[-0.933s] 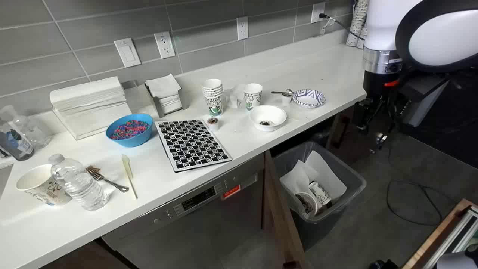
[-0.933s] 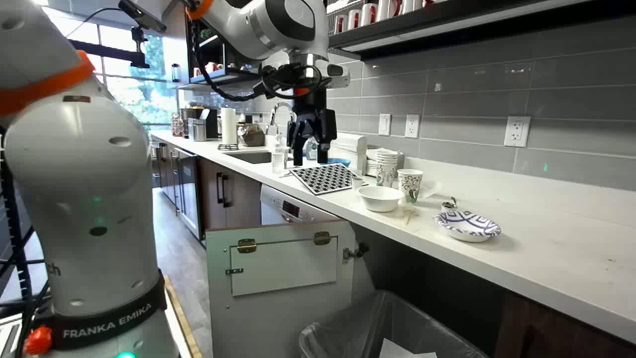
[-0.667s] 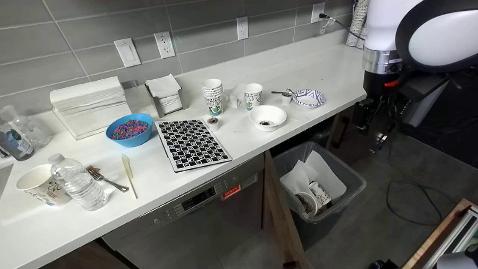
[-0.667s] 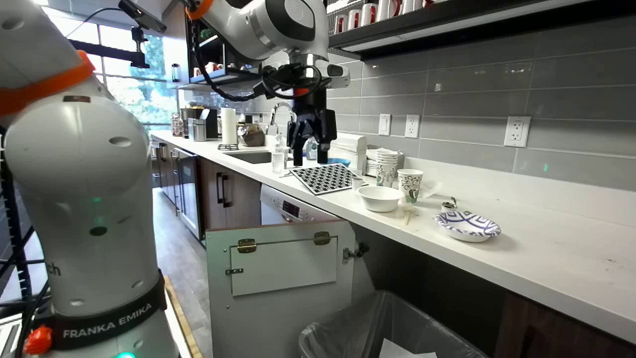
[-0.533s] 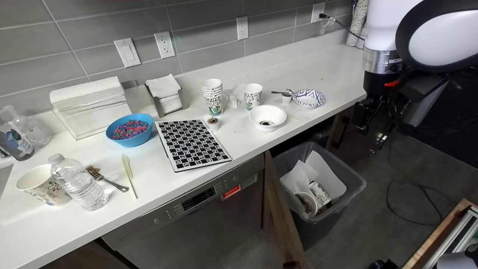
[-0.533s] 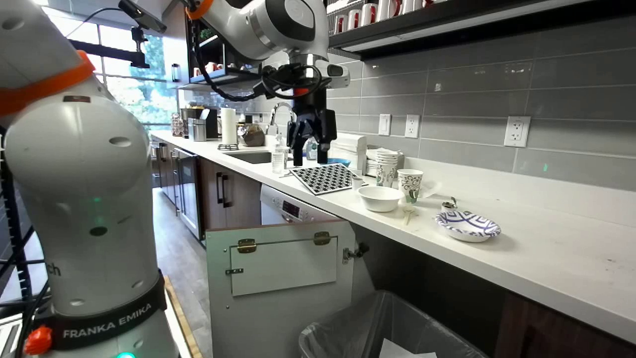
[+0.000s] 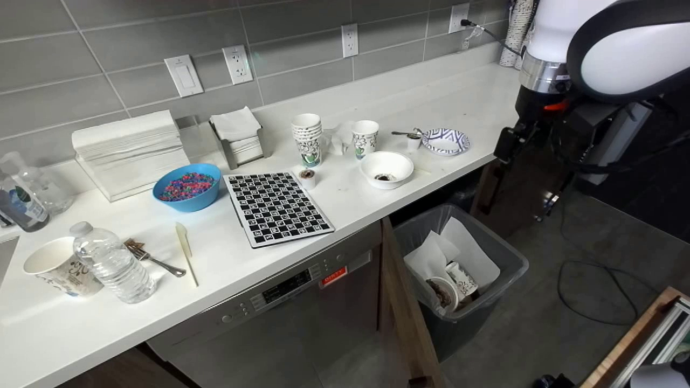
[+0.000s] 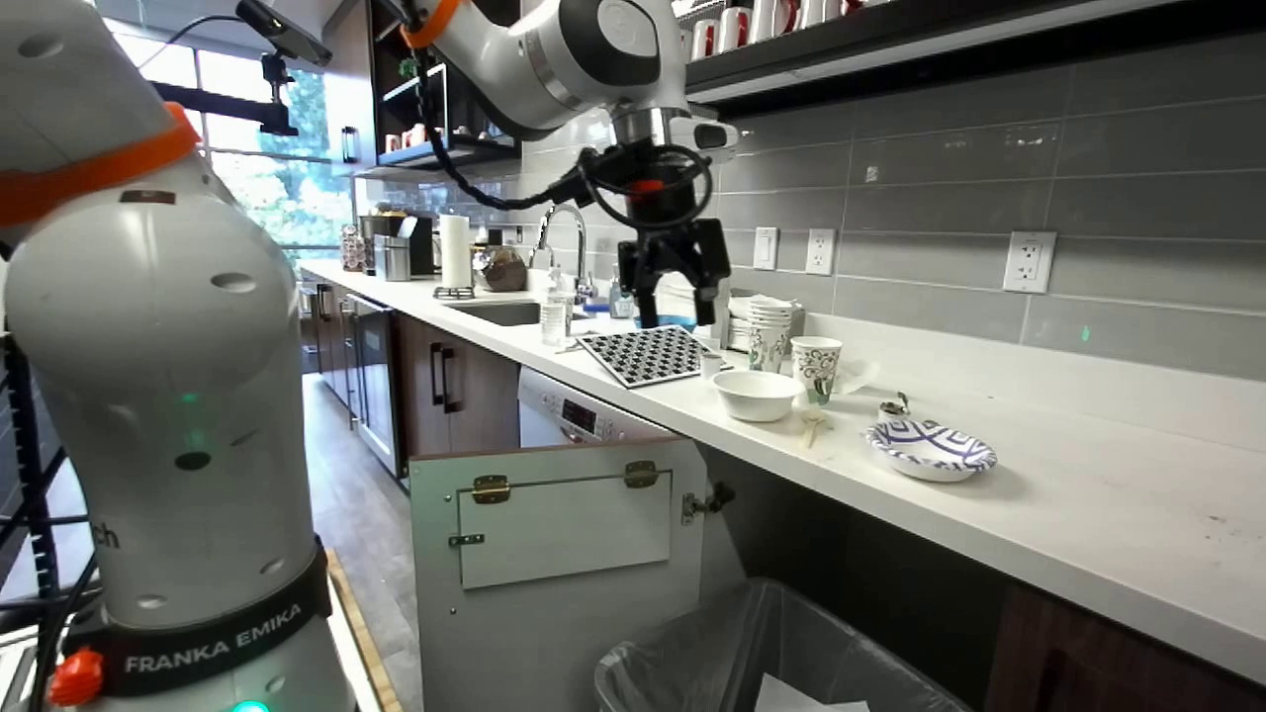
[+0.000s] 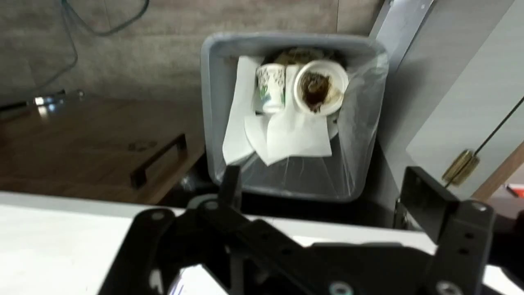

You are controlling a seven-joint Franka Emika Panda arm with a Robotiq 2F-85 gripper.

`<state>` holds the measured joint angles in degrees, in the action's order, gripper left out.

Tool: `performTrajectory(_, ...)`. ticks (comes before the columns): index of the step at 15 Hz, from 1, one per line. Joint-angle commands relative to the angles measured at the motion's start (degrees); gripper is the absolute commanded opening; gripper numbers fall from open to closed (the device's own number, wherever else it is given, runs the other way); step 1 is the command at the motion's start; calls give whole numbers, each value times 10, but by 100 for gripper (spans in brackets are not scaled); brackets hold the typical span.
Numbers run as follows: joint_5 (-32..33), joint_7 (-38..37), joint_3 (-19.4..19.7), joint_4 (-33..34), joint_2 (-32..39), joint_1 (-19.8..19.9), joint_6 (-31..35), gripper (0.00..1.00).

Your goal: Pour the contents in the white bowl into the coffee cup on the right.

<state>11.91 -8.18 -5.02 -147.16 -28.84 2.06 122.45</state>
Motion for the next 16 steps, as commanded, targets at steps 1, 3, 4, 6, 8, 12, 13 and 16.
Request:
performTrajectory(1,17,83,52,45,97,7,165,100)
performTrajectory(3,-30,169,91,77,173,-13,265,100)
performTrajectory(4,-68,221,108,98,204,-31,287,100)
performTrajectory(6,-161,318,149,147,274,-91,308,100)
performTrajectory(8,-258,411,175,197,318,-135,271,100)
performTrajectory(12,-373,549,79,303,404,-49,183,100)
performTrajectory(13,-367,554,69,324,420,-35,162,100)
performTrajectory(16,-341,526,50,303,404,-22,185,100)
